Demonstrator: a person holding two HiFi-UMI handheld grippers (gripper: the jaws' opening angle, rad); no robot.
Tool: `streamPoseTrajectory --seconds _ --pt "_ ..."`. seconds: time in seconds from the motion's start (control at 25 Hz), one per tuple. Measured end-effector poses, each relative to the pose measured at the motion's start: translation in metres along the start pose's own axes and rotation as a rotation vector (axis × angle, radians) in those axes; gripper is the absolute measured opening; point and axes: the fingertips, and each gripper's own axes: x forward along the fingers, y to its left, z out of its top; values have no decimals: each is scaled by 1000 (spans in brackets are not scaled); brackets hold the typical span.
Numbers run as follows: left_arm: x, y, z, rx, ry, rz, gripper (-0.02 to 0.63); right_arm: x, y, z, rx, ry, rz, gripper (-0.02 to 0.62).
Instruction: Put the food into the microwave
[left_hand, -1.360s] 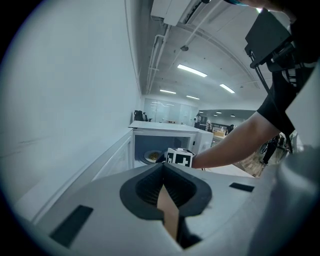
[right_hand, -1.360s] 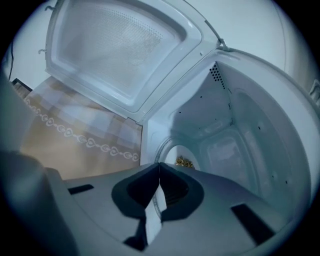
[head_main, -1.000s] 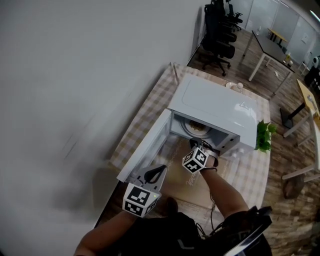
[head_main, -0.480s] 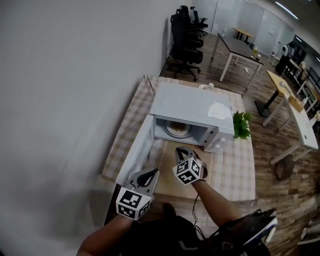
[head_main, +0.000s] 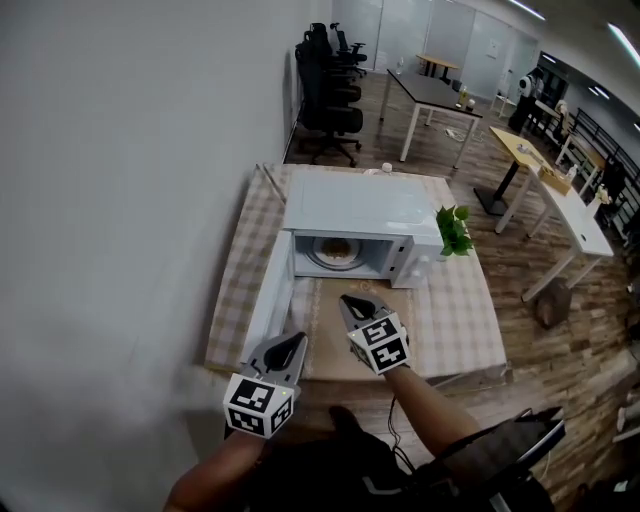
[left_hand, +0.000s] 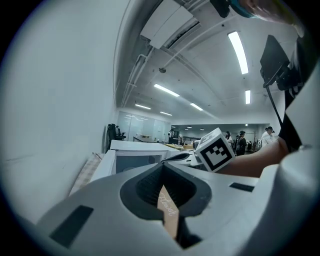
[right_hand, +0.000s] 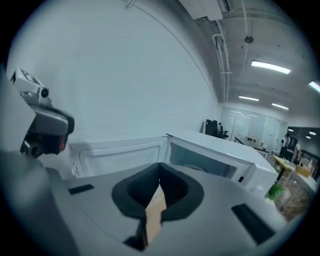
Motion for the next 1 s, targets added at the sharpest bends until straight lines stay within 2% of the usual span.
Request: streamPoseTrajectory --seconds 0.2,0.44,0.68,1.0 --pt "-26 9 12 10 -28 5 9 -32 25 30 157 -97 -6 8" --pt "-45 25 22 20 -62 2 8 -60 43 49 259 -176 -38 8" --pt "-45 21 19 17 -54 -1 9 -69 44 49 287 -192 -43 8" --pt "-34 19 32 8 -55 65 9 -90 26 57 282 -232 -16 8"
